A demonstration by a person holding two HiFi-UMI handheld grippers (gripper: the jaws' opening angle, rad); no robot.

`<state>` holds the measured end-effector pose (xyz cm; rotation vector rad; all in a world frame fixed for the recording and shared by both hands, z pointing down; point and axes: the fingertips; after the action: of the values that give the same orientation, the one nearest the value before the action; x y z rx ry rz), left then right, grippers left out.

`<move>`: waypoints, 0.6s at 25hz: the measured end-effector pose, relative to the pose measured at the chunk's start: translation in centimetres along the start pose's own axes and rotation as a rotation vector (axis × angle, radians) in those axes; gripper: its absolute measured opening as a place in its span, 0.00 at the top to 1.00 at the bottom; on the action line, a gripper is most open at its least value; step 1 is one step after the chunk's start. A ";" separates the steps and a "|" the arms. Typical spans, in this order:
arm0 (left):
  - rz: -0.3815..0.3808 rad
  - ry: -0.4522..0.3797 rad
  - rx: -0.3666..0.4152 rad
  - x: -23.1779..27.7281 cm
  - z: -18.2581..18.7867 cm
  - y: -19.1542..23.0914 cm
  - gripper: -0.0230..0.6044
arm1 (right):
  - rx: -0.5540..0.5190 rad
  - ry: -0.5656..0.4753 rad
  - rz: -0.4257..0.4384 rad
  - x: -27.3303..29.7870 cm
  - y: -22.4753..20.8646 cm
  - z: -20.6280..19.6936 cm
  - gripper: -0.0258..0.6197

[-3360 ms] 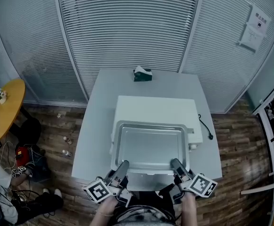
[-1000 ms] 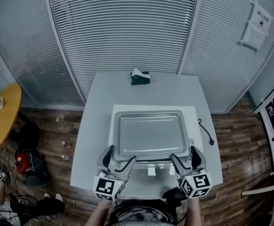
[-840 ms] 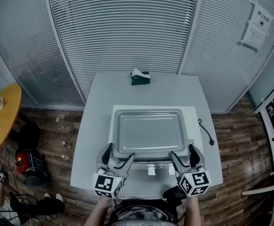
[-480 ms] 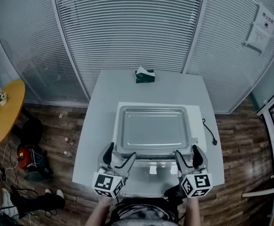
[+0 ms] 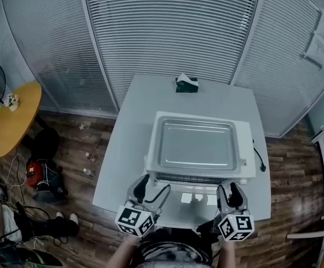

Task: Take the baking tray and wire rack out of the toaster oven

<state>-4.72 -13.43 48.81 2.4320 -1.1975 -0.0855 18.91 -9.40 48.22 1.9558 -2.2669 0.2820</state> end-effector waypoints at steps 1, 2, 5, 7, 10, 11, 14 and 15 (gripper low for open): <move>-0.003 0.008 -0.020 -0.2 -0.5 0.0 0.41 | 0.009 0.018 0.007 0.0 0.3 -0.7 0.64; -0.006 0.020 -0.032 -0.2 -1.1 0.0 0.41 | 0.018 0.034 0.014 0.1 0.6 -1.3 0.64; -0.014 0.061 -0.031 -0.3 -3.0 -0.1 0.43 | 0.054 0.078 0.038 0.4 1.6 -3.2 0.64; -0.017 0.086 -0.046 -0.2 -4.2 -0.1 0.43 | 0.088 0.106 0.047 0.6 1.9 -4.3 0.64; -0.011 0.137 -0.109 0.2 -6.6 0.4 0.43 | 0.138 0.147 0.052 1.1 2.0 -5.8 0.64; -0.006 0.155 -0.134 0.4 -7.4 0.7 0.43 | 0.155 0.159 0.052 1.3 2.0 -6.3 0.64; 0.013 0.190 -0.236 1.0 -9.6 1.9 0.43 | 0.225 0.203 0.042 1.9 1.9 -7.9 0.64; 0.017 0.198 -0.289 1.2 -10.4 2.3 0.43 | 0.266 0.221 0.041 2.1 1.8 -8.7 0.64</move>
<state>-3.20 -11.95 59.33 2.1245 -1.0401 -0.0111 16.60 -9.18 57.02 1.8827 -2.2209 0.7992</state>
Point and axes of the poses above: the fingertips, and each gripper's own axes: x forward along the fingers, y to its left, z out of its top, and after that the axes turned 7 degrees about -x, right-handed
